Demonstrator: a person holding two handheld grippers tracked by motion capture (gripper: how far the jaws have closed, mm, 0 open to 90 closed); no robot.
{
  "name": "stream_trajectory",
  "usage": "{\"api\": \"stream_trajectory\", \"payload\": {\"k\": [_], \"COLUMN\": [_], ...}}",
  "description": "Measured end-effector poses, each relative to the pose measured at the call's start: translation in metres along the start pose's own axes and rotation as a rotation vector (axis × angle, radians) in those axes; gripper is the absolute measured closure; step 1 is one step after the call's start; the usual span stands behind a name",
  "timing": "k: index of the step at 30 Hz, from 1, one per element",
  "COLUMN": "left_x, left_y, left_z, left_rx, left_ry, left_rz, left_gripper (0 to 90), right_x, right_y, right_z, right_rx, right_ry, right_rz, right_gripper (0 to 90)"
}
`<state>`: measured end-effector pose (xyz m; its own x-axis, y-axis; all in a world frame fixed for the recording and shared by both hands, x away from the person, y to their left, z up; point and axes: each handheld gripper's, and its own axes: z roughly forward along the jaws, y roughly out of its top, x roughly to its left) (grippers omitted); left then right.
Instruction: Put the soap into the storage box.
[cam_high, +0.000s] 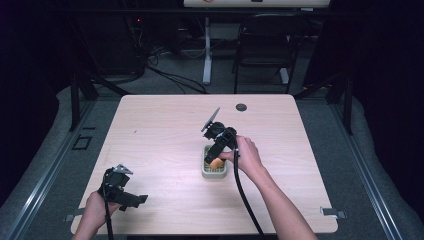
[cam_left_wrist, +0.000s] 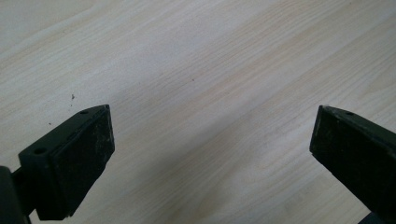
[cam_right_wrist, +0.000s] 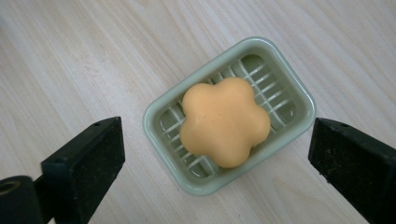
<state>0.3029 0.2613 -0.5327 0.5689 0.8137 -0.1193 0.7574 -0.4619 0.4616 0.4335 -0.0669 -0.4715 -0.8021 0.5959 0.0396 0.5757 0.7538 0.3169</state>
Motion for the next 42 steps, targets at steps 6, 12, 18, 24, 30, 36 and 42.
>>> {"api": "stream_trajectory", "payload": {"k": [6,12,18,24,30,36,42], "left_x": [0.000,0.000,0.000,-0.002,-0.001,-0.002,-0.002], "left_y": [0.000,0.000,0.000,0.001,0.001,0.001,0.001], "left_z": [0.000,0.001,0.001,0.000,0.001,0.001,0.001], "left_rx": [0.001,0.004,0.006,0.003,0.006,0.008,0.008], "left_ry": [0.001,0.002,0.000,0.002,0.003,0.006,0.007], "left_rz": [0.002,0.006,0.004,0.012,0.009,0.009,0.007], "left_gripper": [0.1,0.1,0.1,0.1,0.1,0.1,0.1], "right_x": [0.003,0.006,0.006,0.005,0.003,0.000,-0.003], "right_y": [-0.011,-0.025,-0.042,-0.063,-0.077,-0.097,-0.114], "right_z": [-0.016,-0.028,-0.036,-0.045,-0.053,-0.058,-0.062], "right_rx": [-0.038,-0.057,-0.062,-0.072,-0.080,-0.080,-0.085], "right_ry": [-0.006,-0.013,-0.018,-0.029,-0.041,-0.054,-0.065], "right_rz": [-0.012,-0.014,-0.014,0.004,0.015,0.035,0.063], "right_gripper": [0.2,0.0,0.0,0.0,0.0,0.0,0.0]}}
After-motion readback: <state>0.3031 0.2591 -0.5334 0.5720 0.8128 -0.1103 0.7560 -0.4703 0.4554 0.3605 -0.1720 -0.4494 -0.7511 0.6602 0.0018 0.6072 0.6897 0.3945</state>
